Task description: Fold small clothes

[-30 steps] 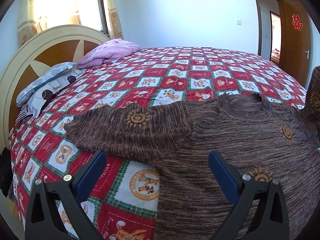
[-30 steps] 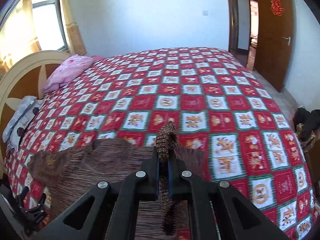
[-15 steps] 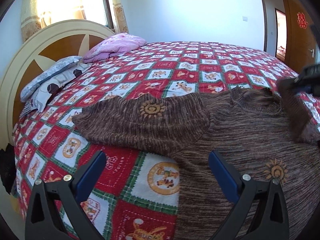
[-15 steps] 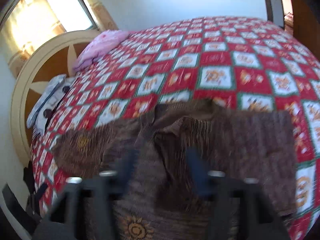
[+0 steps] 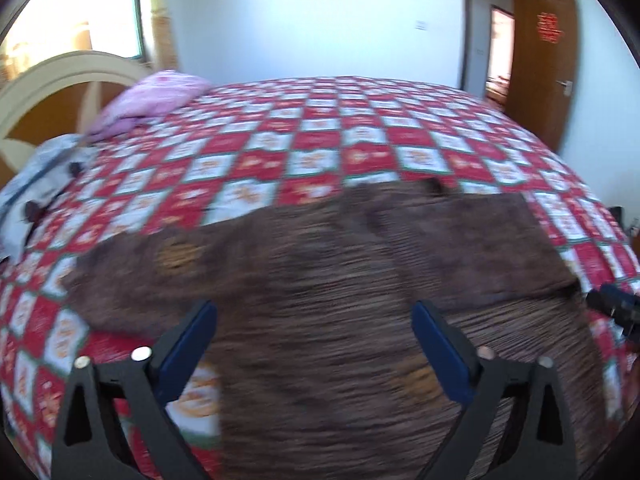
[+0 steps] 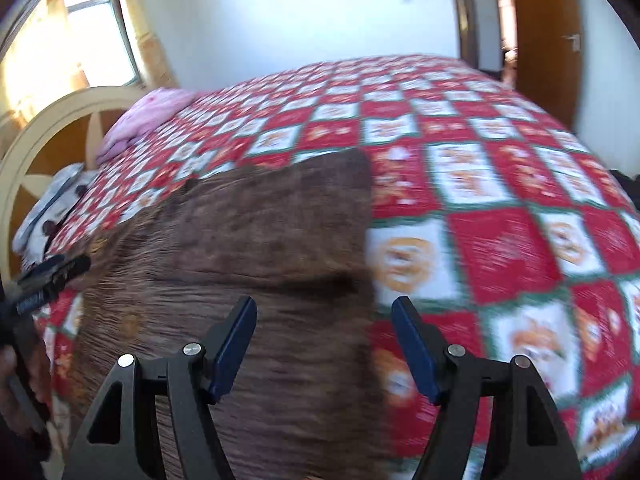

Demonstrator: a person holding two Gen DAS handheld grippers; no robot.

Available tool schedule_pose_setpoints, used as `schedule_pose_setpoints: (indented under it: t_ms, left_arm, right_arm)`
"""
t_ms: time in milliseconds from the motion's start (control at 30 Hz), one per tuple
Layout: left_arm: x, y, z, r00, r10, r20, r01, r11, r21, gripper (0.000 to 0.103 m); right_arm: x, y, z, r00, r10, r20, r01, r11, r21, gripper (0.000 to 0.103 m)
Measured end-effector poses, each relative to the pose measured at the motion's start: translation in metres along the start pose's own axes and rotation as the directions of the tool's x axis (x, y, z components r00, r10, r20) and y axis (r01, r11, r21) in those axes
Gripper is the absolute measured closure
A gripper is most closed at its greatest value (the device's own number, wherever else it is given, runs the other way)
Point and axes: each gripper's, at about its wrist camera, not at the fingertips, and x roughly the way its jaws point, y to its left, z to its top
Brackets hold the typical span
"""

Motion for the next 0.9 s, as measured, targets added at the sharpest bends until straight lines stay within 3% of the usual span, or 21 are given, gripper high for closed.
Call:
schedule_pose_setpoints:
  t_ms: [133, 267, 333, 367, 400, 433, 533, 733, 900]
  left_arm:
    - [0.026, -0.037, 0.011, 0.997, -0.052, -0.054, 0.053, 0.998, 0.025, 0.021]
    - [0.061, -0.061, 0.013, 0.991, -0.041, -0.13, 0.047, 0.998, 0.041, 0.028]
    - [0.082, -0.065, 0.009, 0.978, -0.04, -0.204, 0.046, 0.999, 0.026, 0.046]
    - [0.085, -0.064, 0.007, 0.977, -0.048, -0.21, 0.052, 0.999, 0.014, 0.049]
    - [0.085, -0.062, 0.006, 0.98, -0.065, -0.189, 0.065, 0.998, -0.005, 0.053]
    - [0.081, -0.061, 0.005, 0.985, -0.067, -0.16, 0.067, 0.998, -0.006, 0.068]
    - [0.072, -0.066, 0.003, 0.988, -0.076, -0.137, 0.079, 0.997, 0.014, 0.091]
    - [0.05, -0.065, 0.005, 0.994, -0.069, -0.081, 0.071, 0.997, 0.022, 0.094]
    - [0.055, -0.057, 0.013, 0.999, -0.031, -0.045, 0.032, 0.999, 0.019, 0.093]
  right_arm:
    - [-0.009, -0.007, -0.021, 0.998, -0.002, 0.069, 0.003, 1.0, -0.024, 0.032]
    - [-0.005, 0.0, -0.028, 0.997, 0.004, 0.077, 0.001, 0.998, -0.06, 0.032]
    - [-0.002, 0.003, -0.03, 0.997, 0.002, 0.078, 0.004, 0.997, -0.083, 0.032]
    - [-0.002, 0.003, -0.033, 0.997, 0.0, 0.078, 0.006, 0.996, -0.086, 0.032]
    - [-0.002, 0.004, -0.034, 0.997, 0.002, 0.077, 0.004, 0.996, -0.089, 0.032]
    - [-0.001, 0.004, -0.035, 0.997, 0.005, 0.073, 0.001, 0.996, -0.089, 0.032]
    - [-0.001, 0.006, -0.037, 0.997, 0.0, 0.08, 0.007, 0.996, -0.089, 0.032]
    - [-0.011, -0.002, -0.035, 0.99, -0.026, 0.139, 0.032, 0.998, -0.046, 0.032]
    - [0.002, -0.007, -0.035, 0.996, -0.049, 0.079, 0.051, 0.998, -0.034, 0.032]
